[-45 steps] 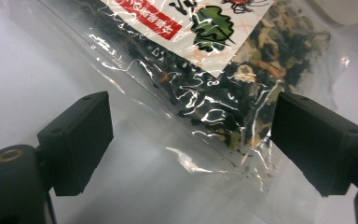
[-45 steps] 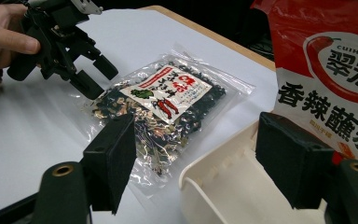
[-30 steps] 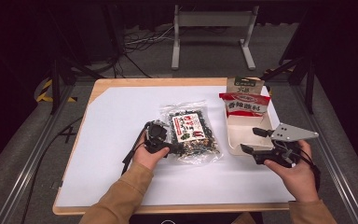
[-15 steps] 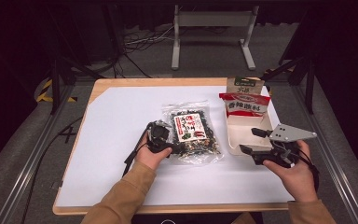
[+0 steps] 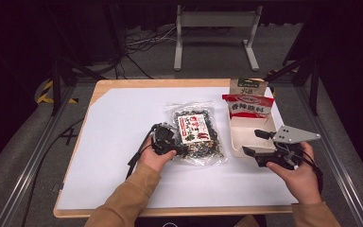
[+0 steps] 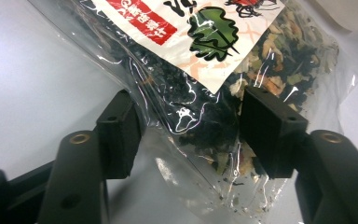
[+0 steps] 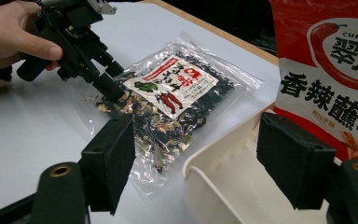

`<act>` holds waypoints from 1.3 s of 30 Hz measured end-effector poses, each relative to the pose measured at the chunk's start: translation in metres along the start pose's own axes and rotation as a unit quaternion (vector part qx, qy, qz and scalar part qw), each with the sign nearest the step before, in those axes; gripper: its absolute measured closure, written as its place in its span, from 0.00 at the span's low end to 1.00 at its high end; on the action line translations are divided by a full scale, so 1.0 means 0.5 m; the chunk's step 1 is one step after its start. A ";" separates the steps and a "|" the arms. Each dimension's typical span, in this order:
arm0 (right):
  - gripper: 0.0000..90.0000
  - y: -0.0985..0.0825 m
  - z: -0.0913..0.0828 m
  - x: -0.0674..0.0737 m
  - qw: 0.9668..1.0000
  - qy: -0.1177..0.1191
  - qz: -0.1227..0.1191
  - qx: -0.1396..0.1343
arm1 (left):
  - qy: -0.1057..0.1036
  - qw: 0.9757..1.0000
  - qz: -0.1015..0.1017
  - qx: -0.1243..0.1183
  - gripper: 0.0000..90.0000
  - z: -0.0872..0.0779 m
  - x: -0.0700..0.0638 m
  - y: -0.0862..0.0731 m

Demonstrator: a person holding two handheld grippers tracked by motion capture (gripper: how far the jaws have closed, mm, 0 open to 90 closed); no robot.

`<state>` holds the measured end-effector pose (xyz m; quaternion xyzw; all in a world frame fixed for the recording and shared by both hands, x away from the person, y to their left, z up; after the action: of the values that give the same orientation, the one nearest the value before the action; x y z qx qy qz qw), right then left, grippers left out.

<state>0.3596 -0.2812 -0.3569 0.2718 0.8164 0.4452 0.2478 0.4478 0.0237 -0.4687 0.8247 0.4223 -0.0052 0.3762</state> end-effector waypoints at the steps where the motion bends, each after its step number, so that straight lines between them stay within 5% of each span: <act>1: 0.32 0.000 0.000 0.000 1.000 0.000 0.000 0.000 | 0.002 1.000 0.003 -0.002 0.48 -0.001 -0.001 0.000; 11: 0.32 -0.001 -0.003 -0.002 1.000 -0.001 0.000 -0.001 | 0.015 1.000 0.014 -0.017 0.59 -0.007 -0.011 -0.003; 19: 0.31 -0.002 -0.005 -0.002 1.000 -0.001 0.000 -0.002 | 0.007 1.000 0.006 -0.027 0.79 -0.019 -0.019 -0.003; 28: 0.31 -0.003 -0.004 -0.003 1.000 0.000 0.000 0.000 | 0.005 0.999 0.001 -0.039 0.84 -0.030 -0.017 -0.009; 39: 0.32 0.000 0.005 -0.002 1.000 0.006 -0.002 -0.003 | 0.020 0.997 0.010 -0.069 0.88 -0.080 -0.017 -0.010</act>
<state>0.3621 -0.2802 -0.3578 0.2669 0.8172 0.4487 0.2443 0.4266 0.0446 -0.4404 0.8010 0.4209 0.0438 0.4235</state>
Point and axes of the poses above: each handheld gripper's, and its own axes: z roughly forward along the jaws, y roughly out of its top, x roughly to its left, the point moved 4 cm from there along z, roughly forward along the jaws, and after that the axes turned 3 degrees about -z, right-handed, at the moved point
